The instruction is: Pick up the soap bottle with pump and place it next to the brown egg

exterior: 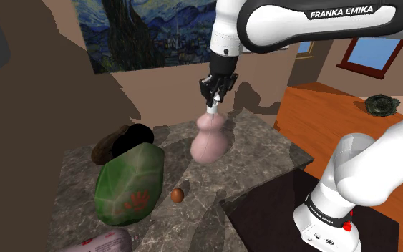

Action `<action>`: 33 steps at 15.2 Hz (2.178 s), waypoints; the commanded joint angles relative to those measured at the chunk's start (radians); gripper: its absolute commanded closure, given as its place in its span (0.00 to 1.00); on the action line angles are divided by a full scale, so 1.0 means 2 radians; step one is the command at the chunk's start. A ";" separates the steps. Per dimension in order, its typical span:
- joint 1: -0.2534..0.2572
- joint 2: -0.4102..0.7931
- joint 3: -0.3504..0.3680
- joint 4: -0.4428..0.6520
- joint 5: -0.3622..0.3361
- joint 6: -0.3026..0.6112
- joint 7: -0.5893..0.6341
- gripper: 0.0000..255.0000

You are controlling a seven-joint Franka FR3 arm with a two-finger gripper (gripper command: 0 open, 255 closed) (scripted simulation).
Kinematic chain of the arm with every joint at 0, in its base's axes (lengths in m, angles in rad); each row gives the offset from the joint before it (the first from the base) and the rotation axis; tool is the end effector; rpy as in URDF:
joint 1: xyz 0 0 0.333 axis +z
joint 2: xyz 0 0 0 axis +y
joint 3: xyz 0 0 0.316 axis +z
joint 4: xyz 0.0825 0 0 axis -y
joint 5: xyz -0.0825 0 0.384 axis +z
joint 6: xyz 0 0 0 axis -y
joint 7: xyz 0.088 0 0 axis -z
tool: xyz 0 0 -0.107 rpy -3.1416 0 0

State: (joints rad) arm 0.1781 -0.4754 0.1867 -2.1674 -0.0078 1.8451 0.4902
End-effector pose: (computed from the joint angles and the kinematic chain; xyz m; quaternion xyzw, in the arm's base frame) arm 0.3928 0.1637 0.5910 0.9939 -0.0686 0.0853 0.0127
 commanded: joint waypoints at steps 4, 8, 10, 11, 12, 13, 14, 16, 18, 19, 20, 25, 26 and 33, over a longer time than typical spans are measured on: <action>0.001 -0.002 0.001 -0.035 0.000 0.034 0.001 1.00; 0.001 -0.002 0.002 -0.062 0.001 0.061 0.003 1.00; 0.001 -0.001 0.003 -0.074 0.001 0.074 0.004 1.00; 0.001 0.000 0.003 -0.081 0.001 0.081 0.005 1.00; 0.002 0.000 0.004 -0.087 0.001 0.088 0.005 1.00; 0.002 0.001 0.004 -0.093 0.001 0.095 0.006 1.00; 0.002 0.002 0.005 -0.099 0.001 0.102 0.007 1.00; 0.002 0.004 0.006 -0.110 0.000 0.116 0.008 1.00; 0.002 0.007 0.007 -0.122 0.000 0.130 0.009 1.00; 0.002 0.009 0.007 -0.127 0.000 0.137 0.010 1.00; 0.002 0.011 0.008 -0.133 0.000 0.144 0.011 1.00; 0.001 0.019 0.010 -0.154 -0.002 0.173 0.014 1.00; 0.001 0.019 0.010 -0.154 -0.002 0.173 0.014 1.00; 0.001 0.019 0.010 -0.154 -0.002 0.173 0.014 0.00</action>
State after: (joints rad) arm 0.1803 -0.4371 0.2069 -2.4750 -0.0111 2.1911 0.5183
